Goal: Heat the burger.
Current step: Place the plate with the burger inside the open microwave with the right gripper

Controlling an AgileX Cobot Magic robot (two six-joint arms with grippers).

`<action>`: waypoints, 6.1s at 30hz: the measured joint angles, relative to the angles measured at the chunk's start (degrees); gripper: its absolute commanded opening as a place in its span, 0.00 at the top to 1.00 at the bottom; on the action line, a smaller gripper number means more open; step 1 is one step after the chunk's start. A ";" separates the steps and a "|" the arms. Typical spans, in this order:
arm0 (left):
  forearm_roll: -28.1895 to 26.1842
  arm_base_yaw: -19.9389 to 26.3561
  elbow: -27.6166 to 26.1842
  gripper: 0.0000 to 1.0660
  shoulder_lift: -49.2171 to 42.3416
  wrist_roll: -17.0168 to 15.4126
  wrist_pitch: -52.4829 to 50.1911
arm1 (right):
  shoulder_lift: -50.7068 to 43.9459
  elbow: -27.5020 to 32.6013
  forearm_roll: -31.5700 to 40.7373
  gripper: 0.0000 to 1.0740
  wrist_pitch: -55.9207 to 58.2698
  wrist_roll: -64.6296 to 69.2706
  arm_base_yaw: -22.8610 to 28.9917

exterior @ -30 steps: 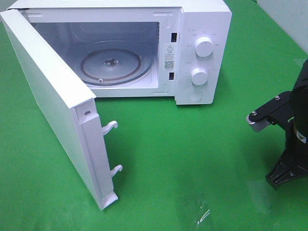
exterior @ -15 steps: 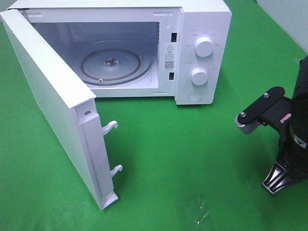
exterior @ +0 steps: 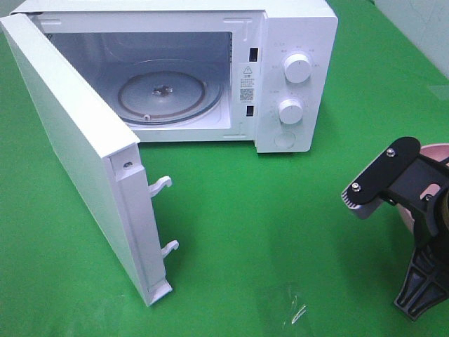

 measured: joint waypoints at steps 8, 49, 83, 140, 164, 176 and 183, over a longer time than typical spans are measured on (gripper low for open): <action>0.00 0.00 0.00 0.08 0.00 0.00 0.00 | -2.29 0.86 0.29 1.00 2.12 0.00 6.88; 0.00 0.00 0.00 0.08 0.00 0.00 0.00 | -2.29 0.86 -9.40 0.97 2.86 -7.96 31.23; 0.00 0.00 0.00 0.08 0.00 0.00 0.00 | -2.23 1.03 -15.41 1.00 -20.63 -42.00 11.97; 0.00 0.00 0.00 0.08 0.00 0.00 0.00 | -2.23 1.20 30.02 1.00 -40.05 -125.59 -11.92; 0.00 0.00 0.00 0.08 0.00 0.00 0.00 | 6.76 -2.41 34.38 1.00 -46.87 -125.59 -6.59; 0.00 0.00 0.00 0.08 0.00 0.00 0.00 | 13.87 -9.17 34.38 1.00 -48.24 -125.59 -4.01; 0.00 0.00 0.00 0.08 0.00 0.00 0.00 | 18.05 -13.29 34.38 1.00 -47.90 -125.59 -4.01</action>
